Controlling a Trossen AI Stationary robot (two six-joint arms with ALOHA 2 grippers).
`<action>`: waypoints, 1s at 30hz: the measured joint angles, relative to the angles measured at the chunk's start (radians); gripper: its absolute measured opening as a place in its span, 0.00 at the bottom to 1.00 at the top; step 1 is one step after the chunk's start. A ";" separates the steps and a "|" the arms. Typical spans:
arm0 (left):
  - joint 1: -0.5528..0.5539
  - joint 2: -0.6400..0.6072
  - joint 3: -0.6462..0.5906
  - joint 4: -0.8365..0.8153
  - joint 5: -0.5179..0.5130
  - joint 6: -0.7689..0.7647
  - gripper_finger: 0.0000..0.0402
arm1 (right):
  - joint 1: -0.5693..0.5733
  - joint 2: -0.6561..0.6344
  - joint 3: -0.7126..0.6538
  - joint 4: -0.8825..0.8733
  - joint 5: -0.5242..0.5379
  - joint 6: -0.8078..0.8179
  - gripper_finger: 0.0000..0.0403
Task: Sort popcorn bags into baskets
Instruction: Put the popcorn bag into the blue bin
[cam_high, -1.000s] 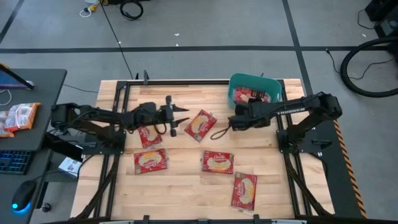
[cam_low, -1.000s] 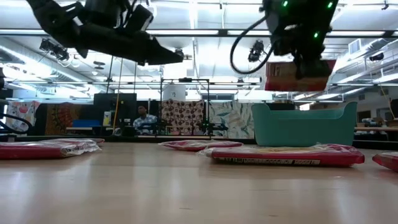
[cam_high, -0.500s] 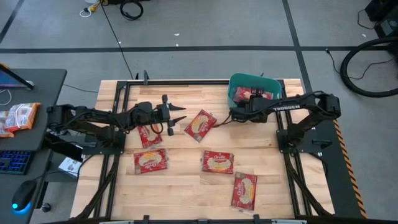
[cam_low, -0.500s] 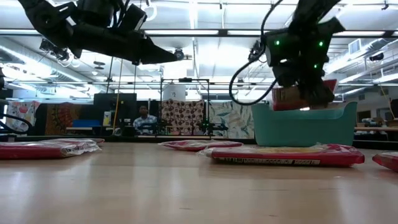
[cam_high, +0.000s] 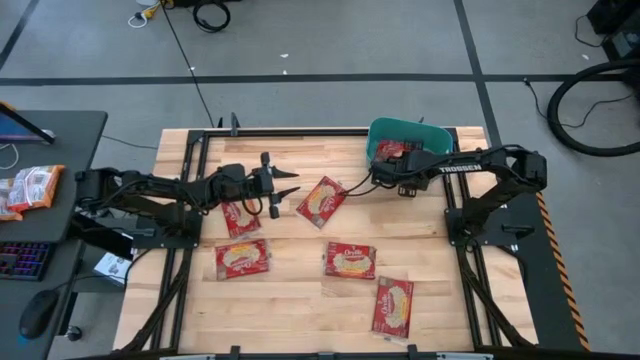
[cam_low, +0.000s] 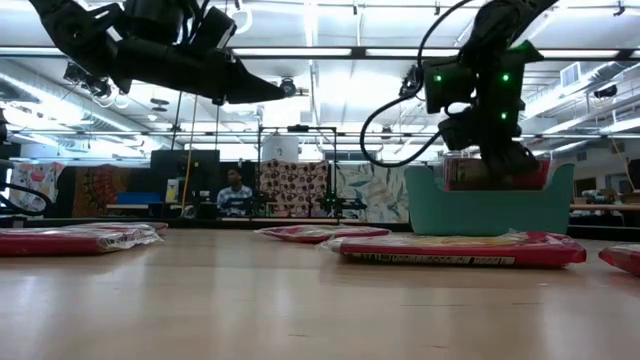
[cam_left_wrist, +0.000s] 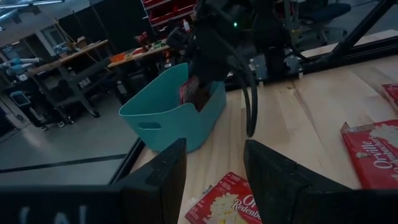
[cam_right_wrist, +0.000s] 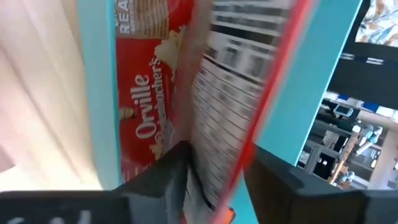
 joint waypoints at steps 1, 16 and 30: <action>0.000 0.000 0.000 -0.003 0.000 -0.001 0.41 | 0.007 0.000 0.010 -0.029 -0.001 0.016 0.41; -0.002 0.000 0.000 -0.021 0.001 -0.037 0.41 | 0.182 0.000 0.200 -0.323 -0.148 0.339 0.48; -0.001 0.000 0.000 -0.020 0.001 -0.039 0.41 | 0.115 0.000 -0.063 0.011 -0.032 0.332 0.48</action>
